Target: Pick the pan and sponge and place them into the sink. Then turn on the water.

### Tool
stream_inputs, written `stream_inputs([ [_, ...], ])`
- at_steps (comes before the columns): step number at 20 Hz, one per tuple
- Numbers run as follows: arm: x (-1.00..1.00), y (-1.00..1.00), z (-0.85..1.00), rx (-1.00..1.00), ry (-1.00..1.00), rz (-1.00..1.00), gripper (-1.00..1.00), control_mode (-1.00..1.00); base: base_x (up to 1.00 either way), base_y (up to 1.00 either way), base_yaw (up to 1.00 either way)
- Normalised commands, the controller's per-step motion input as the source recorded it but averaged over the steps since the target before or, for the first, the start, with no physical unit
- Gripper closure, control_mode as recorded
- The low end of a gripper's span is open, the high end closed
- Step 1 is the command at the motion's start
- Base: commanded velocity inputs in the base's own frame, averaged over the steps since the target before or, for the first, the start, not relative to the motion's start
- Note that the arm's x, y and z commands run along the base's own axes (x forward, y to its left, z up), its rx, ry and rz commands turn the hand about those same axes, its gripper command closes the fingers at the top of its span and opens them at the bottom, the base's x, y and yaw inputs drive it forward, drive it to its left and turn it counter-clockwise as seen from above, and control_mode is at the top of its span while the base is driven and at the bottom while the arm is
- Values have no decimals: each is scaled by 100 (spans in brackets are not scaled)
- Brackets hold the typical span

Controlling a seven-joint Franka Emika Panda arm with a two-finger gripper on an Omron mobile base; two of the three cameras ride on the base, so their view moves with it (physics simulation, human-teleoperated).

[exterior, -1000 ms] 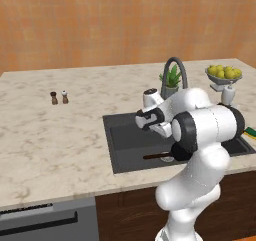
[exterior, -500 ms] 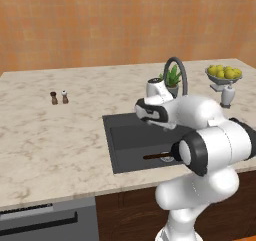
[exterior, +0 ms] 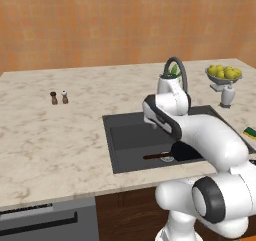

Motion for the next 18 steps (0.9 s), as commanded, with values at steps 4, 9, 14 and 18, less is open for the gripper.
stream_inputs([
  [4, -50, -3, 55, 3, 0, 24, -100, -100, 0, 0, 0],
  [9, -64, -15, 53, 1, 0, 21, -100, -100, 0, 0, 0],
  [14, -56, -28, 38, 0, 0, 16, -100, -100, 0, 0, 0],
  [18, -51, -13, 6, -1, 0, 13, -100, -100, 0, 0, 0],
])
